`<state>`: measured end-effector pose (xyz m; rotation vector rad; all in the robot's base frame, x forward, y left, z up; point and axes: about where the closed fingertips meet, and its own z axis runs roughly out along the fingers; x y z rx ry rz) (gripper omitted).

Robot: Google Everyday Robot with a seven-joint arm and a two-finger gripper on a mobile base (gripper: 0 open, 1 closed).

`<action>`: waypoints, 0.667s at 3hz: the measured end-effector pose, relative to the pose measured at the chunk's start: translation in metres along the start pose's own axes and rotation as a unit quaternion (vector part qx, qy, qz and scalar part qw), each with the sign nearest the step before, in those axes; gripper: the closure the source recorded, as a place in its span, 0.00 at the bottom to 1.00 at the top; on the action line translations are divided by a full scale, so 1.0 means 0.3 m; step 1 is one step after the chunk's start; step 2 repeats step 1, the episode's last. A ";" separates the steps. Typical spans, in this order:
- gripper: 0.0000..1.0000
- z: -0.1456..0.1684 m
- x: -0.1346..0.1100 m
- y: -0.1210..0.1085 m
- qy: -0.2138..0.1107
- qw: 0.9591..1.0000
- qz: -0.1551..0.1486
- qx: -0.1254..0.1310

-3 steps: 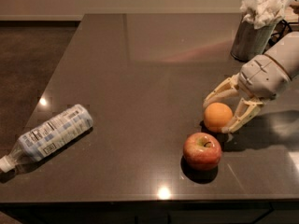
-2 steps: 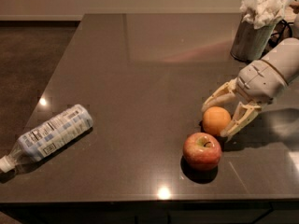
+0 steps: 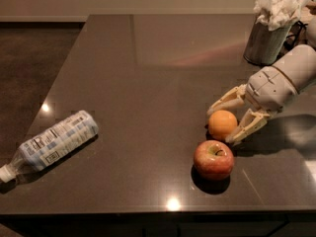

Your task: Move orange near apple

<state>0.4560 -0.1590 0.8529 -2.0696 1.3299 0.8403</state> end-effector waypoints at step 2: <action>0.00 0.005 0.004 -0.027 0.002 1.000 0.000 0.013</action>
Offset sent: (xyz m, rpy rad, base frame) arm 0.0000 0.0000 0.0000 0.0000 0.0000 0.0000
